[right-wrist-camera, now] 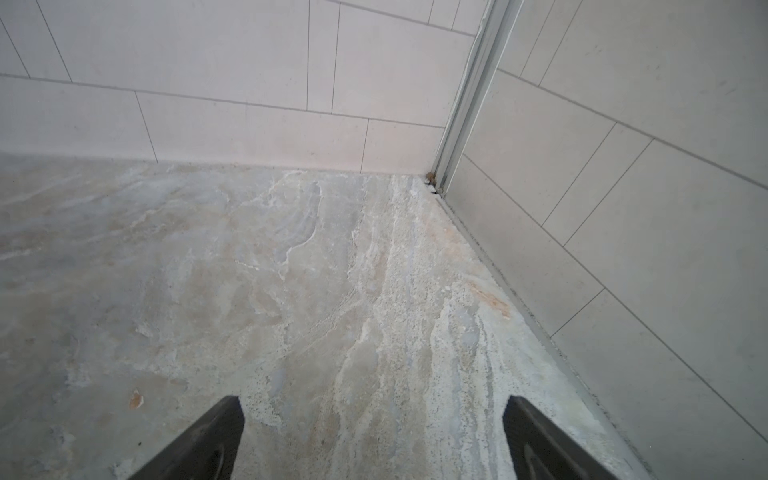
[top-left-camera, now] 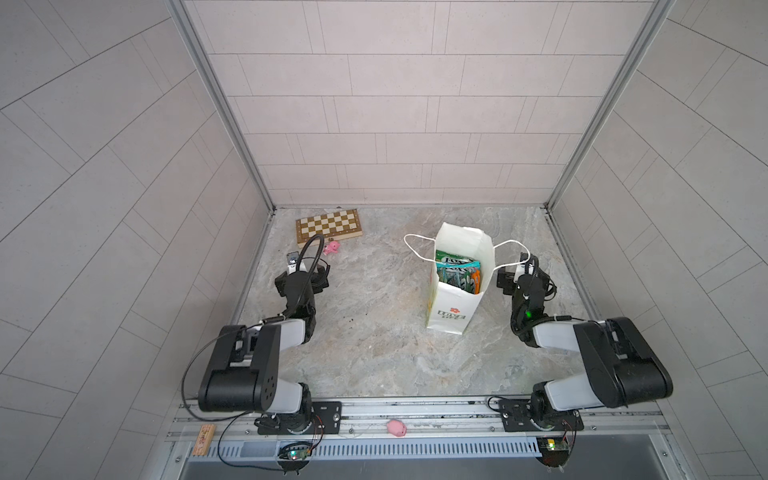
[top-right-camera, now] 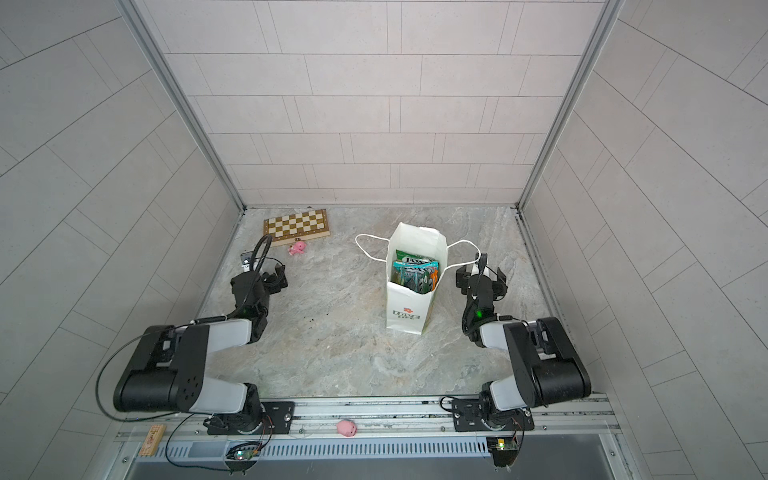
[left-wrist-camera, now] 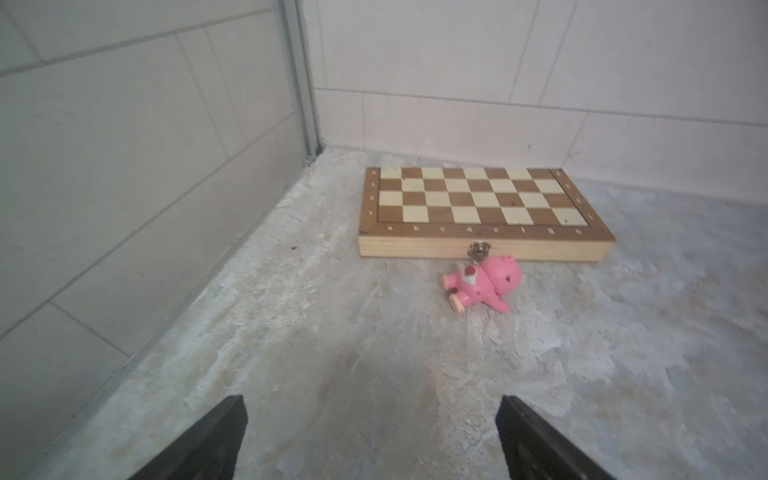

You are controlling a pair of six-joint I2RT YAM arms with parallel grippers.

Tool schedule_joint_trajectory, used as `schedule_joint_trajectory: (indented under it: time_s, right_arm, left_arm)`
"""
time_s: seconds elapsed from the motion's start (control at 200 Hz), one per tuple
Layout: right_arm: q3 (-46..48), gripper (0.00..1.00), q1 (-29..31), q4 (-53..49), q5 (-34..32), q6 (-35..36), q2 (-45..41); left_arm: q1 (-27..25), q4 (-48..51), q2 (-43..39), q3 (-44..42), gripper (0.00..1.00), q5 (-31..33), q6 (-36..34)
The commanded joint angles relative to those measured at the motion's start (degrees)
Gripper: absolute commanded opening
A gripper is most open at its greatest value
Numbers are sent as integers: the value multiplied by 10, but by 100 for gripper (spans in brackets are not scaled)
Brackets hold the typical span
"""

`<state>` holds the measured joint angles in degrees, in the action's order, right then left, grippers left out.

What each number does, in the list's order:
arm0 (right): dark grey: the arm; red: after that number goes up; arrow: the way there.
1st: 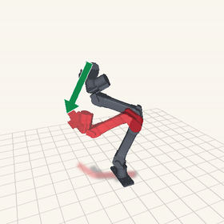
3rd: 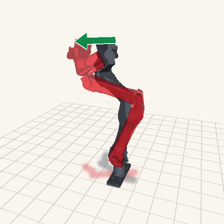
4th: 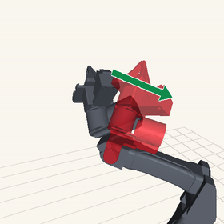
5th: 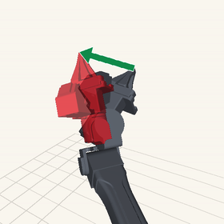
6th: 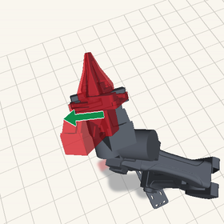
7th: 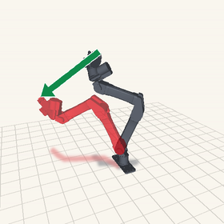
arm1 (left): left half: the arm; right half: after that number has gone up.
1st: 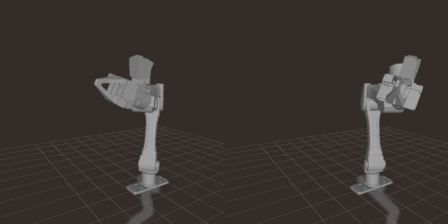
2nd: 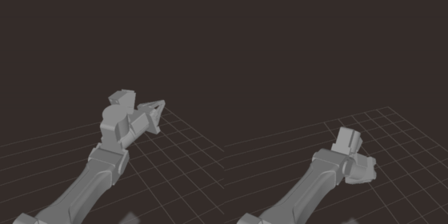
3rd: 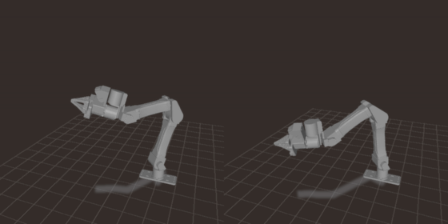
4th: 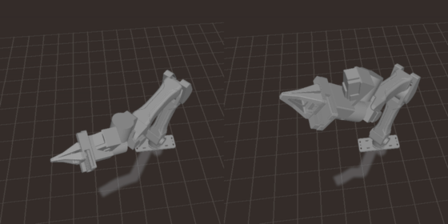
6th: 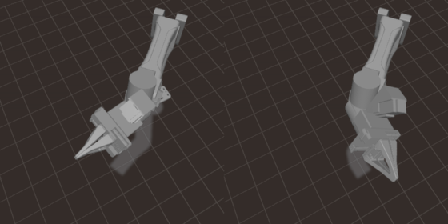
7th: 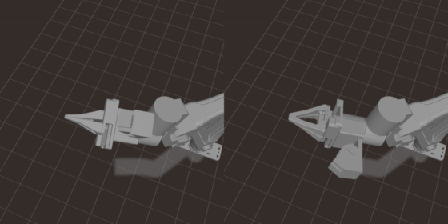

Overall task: Take the snacks out of the paper bag
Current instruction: 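Reach the left gripper to the bag's rim while the right gripper approaches the bag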

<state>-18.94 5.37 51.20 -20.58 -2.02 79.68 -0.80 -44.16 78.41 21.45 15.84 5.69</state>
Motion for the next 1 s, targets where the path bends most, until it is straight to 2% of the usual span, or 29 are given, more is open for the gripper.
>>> schedule_joint_trajectory:
  time_s: [0.0, 0.105, 0.16, 0.325, 0.43, 0.555, 0.731, 0.846, 0.896, 0.996]
  right_arm:
    - [-20, 99, 3, -113, -31, -35, -54]
    - [-43, 99, 2, -211, -33, -80, -99]
    - [-50, 99, 2, -249, -28, -108, -120]
    - [-62, 99, 3, -347, -17, -176, -180]
    - [-64, 99, 3, -376, 19, -187, -208]
    - [-72, 99, 3, -407, 78, -185, -228]
    - [-79, 99, 3, -433, 111, -175, -233]
    - [-74, 99, 3, -431, 130, -171, -232]
    - [-72, 99, 3, -429, 133, -171, -232]
    - [-70, 99, 3, -427, 136, -171, -232]
  left_arm:
    - [-10, 159, -93, 45, 100, 115, 90]
    - [-10, 303, -161, 118, 100, 33, 168]
    - [-11, 364, -175, 164, 100, -35, 215]
    - [-36, 465, -155, 305, 100, -281, 305]
    - [-89, 509, -126, 371, 100, -368, 327]
    - [-166, 554, -97, 421, 100, -390, 334]
    - [-259, 533, -60, 457, 100, -390, 350]
    - [-289, 521, -19, 484, 100, -410, 355]
    - [-298, 511, -4, 491, 100, -420, 378]
    - [-306, 503, 19, 501, 94, -413, 392]
